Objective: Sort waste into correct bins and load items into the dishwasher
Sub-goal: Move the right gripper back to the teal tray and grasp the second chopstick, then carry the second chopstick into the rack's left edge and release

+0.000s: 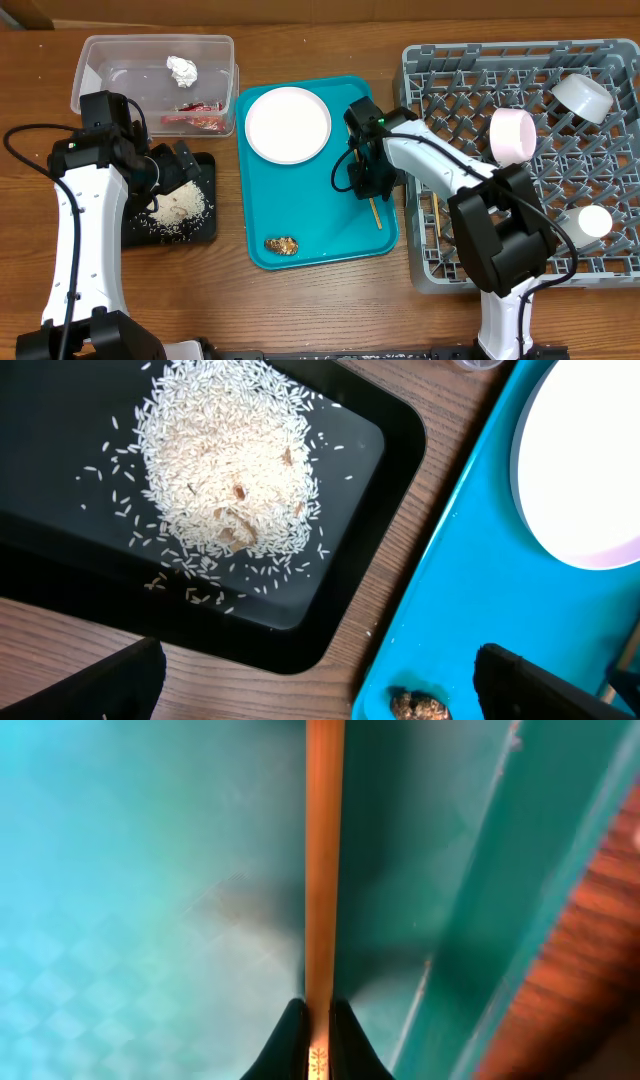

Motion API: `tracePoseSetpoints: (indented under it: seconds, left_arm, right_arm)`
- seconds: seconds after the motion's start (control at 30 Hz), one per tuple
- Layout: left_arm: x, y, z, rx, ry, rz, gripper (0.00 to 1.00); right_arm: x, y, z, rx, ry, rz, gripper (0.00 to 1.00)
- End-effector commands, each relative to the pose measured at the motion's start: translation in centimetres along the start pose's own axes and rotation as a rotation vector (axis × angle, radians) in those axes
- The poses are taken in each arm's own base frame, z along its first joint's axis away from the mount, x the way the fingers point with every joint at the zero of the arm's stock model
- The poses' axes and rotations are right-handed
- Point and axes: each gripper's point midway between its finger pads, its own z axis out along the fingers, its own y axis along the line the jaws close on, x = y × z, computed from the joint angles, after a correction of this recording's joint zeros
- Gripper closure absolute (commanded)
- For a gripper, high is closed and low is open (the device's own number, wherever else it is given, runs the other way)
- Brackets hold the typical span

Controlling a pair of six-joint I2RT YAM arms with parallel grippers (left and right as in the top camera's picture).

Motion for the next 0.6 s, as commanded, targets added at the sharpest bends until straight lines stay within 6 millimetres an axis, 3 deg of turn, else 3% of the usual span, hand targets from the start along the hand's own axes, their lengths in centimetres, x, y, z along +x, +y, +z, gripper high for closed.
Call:
tracePoseSetpoints:
  seconds: [0.0,0.13,0.27,0.37,0.57]
  left_arm:
    - [-0.5,-0.4,-0.9,0.021,-0.028,-0.011,0.0]
    - [-0.5,-0.4,-0.9,0.021,-0.028,-0.011,0.0]
    - [-0.5,-0.4,-0.9,0.021,-0.028,-0.011,0.0]
    - [-0.5,-0.4,-0.9,0.021,-0.029,-0.011,0.0]
    - [-0.5,-0.4,-0.9,0.021,-0.028,-0.011,0.0]
  right_arm:
    - [-3.1,1.3,-8.7,-0.054,-0.218,-0.011,0.96]
    - [-3.9,-0.5,-15.1,-0.025,-0.358,0.017,0.96]
    - [-3.1,-3.8,-18.1,0.029,-0.398,0.065,0.96]
    - [-1.0,-7.1,-17.2,0.066,-0.295,0.08,0.96]
    - [0.9,-9.5,-14.8,0.072,-0.196,0.131,0.96]
